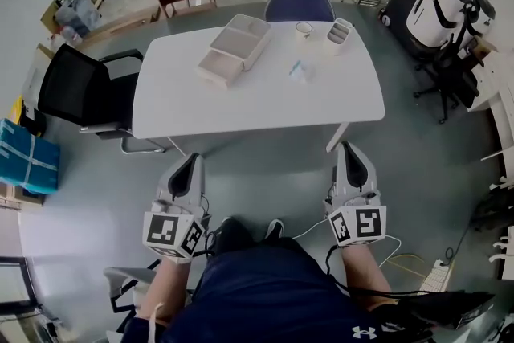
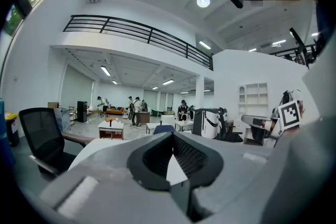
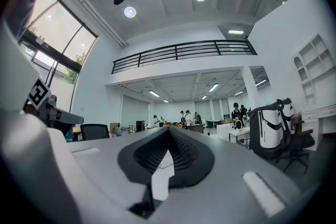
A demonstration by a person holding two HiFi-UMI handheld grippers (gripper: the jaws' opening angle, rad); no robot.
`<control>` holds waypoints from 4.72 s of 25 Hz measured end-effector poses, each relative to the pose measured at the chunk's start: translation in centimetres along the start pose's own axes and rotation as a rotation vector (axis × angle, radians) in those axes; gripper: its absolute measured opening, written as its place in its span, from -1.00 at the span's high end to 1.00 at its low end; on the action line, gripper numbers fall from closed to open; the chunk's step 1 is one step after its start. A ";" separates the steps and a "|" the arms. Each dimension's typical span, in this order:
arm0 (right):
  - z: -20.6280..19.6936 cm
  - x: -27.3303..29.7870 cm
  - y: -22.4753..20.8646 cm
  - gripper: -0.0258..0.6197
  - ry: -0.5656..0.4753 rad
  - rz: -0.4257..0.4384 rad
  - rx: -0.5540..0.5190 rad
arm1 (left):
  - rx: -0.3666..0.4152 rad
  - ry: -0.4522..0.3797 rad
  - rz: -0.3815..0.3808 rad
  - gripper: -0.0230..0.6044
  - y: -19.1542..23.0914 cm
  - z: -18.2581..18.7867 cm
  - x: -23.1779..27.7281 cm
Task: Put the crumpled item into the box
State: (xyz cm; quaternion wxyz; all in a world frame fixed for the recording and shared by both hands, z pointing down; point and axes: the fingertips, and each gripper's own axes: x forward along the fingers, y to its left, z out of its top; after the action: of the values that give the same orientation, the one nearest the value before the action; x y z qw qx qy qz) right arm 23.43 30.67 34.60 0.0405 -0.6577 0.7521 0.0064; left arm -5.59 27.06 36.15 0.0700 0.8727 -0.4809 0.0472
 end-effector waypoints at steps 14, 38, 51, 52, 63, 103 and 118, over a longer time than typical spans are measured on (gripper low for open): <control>-2.1 5.0 -3.6 0.92 0.069 -0.060 0.005 | -0.028 0.034 -0.017 0.92 2.5 -0.6 6.6; -3.8 20.4 -2.3 0.91 0.146 -0.270 -0.046 | -0.065 0.042 -0.169 0.92 17.4 1.0 20.7; -6.6 24.8 -6.0 0.91 0.276 -0.283 -0.056 | -0.087 0.064 -0.164 0.92 18.2 0.8 24.7; -6.9 25.4 -6.4 0.91 0.278 -0.278 -0.056 | -0.084 0.067 -0.151 0.92 18.4 0.7 24.9; -17.7 34.2 -13.8 0.85 0.486 -0.164 0.011 | -0.086 0.168 -0.028 0.92 19.0 -1.1 31.6; -36.7 38.5 -14.1 0.87 0.967 -0.076 0.010 | -0.168 0.289 0.013 0.92 24.5 -5.4 36.9; -28.8 44.0 -5.6 0.88 0.785 0.076 -0.049 | -0.189 0.238 0.101 0.92 28.3 -4.8 32.3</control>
State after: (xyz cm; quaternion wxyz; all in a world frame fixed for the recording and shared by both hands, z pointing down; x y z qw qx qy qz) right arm 21.63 -15.43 60.48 -0.2664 -0.5827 0.7337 -0.2263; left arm -12.40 -14.02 47.91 0.2057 0.8251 -0.5149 0.1085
